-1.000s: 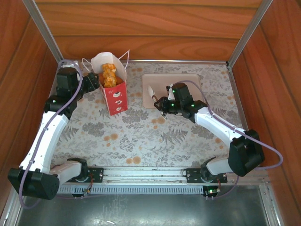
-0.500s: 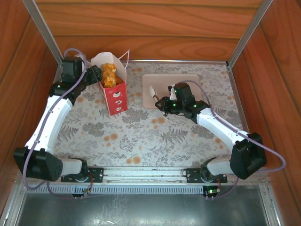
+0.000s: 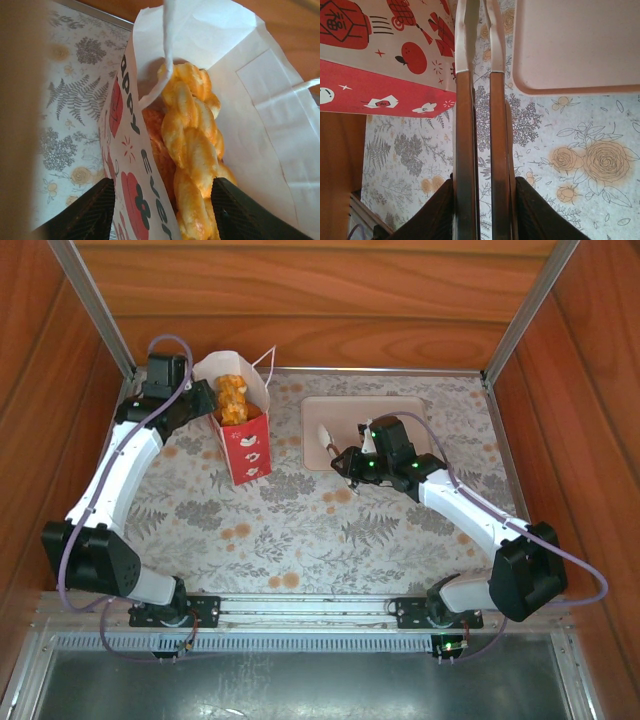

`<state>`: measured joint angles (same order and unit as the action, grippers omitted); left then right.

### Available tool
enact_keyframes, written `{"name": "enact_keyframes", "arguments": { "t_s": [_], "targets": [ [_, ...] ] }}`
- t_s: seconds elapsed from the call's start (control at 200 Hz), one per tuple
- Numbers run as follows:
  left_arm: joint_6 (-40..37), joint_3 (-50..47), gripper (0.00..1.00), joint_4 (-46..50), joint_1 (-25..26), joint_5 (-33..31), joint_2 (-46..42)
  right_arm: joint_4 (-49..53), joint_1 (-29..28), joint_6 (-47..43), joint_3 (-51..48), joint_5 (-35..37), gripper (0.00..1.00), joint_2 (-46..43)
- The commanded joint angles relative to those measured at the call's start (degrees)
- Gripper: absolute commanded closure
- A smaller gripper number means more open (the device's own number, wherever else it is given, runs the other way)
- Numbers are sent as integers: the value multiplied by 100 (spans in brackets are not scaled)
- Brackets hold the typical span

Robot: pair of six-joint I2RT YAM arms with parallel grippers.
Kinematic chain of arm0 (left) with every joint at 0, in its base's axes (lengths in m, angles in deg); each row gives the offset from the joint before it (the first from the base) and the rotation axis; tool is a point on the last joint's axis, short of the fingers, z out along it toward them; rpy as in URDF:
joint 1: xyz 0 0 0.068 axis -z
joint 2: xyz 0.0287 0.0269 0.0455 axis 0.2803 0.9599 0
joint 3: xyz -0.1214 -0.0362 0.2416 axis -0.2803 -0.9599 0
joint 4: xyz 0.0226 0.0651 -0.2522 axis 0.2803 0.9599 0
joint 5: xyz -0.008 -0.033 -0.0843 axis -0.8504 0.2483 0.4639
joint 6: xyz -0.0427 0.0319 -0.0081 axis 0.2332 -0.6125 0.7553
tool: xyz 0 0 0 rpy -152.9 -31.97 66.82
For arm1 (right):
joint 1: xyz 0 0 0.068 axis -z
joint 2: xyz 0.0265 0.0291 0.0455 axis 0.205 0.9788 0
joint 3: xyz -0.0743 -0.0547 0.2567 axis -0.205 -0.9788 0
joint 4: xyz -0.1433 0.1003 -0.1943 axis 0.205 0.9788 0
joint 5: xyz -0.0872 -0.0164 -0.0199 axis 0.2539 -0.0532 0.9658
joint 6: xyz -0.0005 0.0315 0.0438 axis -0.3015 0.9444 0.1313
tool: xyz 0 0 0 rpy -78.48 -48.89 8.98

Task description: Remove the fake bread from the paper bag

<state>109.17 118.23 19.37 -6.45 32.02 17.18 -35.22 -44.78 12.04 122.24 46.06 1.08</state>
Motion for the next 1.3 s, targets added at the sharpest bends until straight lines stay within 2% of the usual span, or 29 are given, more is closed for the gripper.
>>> {"name": "enact_keyframes", "arguments": {
  "t_s": [0.0,0.465,0.76,1.03,1.119,1.294],
  "targets": [
    [29,327,45,495,14,-180,230,-87,34,-8,214,-1,68,-141],
    [-24,1357,47,1325,-9,-512,1063,234,45,-326,718,-98,68,135],
    [-169,1545,73,1361,-16,-743,1189,193,52,-271,685,-118,69,198],
    [-691,1805,96,1412,-23,-1313,1369,231,78,-214,597,-70,69,185],
    [-882,2001,100,1455,-19,-1421,1485,239,87,-217,580,-39,69,159],
    [-1339,2582,100,1551,-8,-1679,1719,252,112,-220,571,-21,69,150]
  ]
}}
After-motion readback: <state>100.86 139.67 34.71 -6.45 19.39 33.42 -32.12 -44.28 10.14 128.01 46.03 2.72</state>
